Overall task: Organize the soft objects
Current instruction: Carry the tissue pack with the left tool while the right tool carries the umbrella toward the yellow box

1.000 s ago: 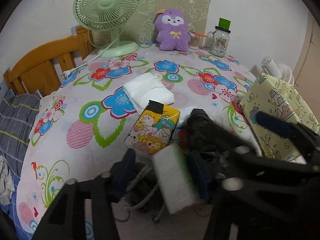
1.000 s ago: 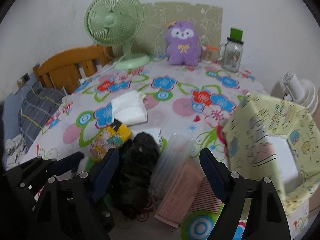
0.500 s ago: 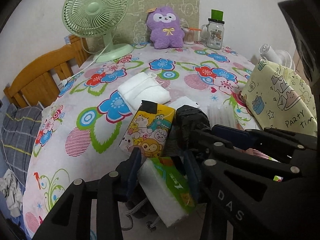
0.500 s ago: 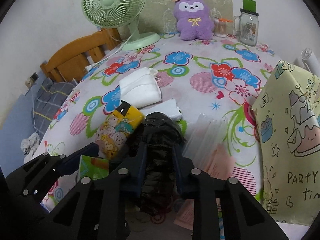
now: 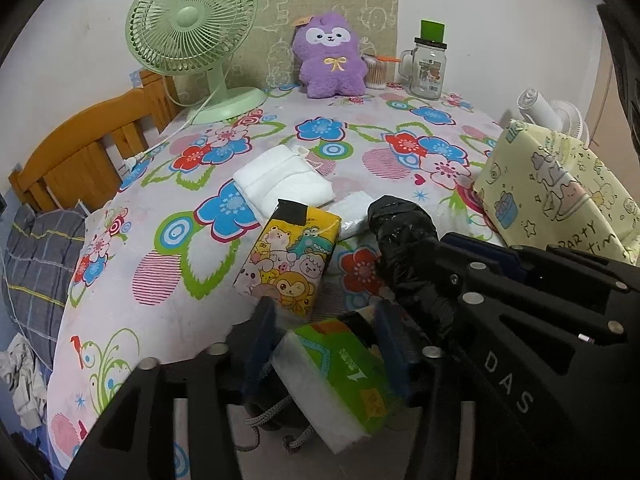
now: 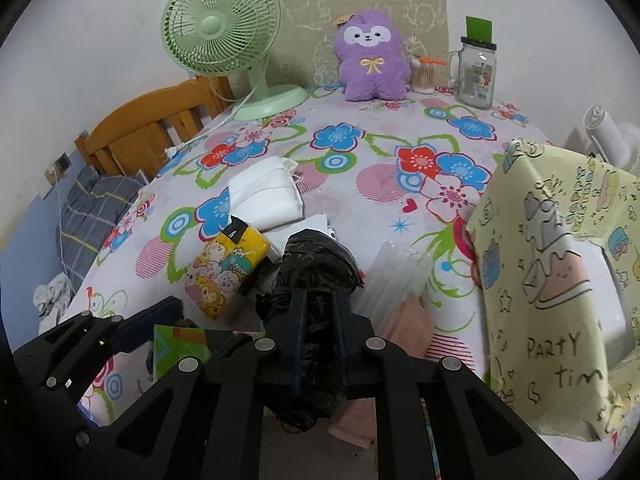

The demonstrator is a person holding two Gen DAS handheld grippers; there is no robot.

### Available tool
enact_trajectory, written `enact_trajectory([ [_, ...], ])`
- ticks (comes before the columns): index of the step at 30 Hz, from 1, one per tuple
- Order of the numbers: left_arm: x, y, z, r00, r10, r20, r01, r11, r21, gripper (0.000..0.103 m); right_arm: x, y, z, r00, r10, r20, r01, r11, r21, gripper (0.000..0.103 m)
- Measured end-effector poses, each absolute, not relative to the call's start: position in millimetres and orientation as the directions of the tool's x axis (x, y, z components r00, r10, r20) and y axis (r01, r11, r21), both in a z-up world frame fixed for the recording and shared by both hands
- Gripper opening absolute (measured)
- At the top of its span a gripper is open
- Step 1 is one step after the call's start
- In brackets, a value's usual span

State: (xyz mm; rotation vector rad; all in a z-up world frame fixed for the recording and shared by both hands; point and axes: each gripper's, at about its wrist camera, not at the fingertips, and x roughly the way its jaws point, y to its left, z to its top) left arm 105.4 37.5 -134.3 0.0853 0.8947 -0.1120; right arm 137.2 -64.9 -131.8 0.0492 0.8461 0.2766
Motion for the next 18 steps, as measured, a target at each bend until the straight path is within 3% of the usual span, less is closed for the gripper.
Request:
enact_trajectory([
  [13, 78, 31, -130, 0.633, -0.054, -0.772, 0.157, 0.986, 0.060, 0.073, 114, -75, -120, 0.652, 0.266, -0.711, -0.216, 0.963, 0.162, 0.015],
  [16, 74, 28, -131, 0.632, -0.059, -0.772, 0.170, 0.983, 0.064, 0.065, 110, -77, -121, 0.649, 0.263, -0.714, -0.213, 0.964, 0.161, 0.015],
  [18, 73, 25, -135, 0.622, -0.062, -0.780, 0.179, 0.982, 0.064, 0.065, 109, -78, -123, 0.645, 0.261, -0.718, -0.210, 0.964, 0.161, 0.015],
])
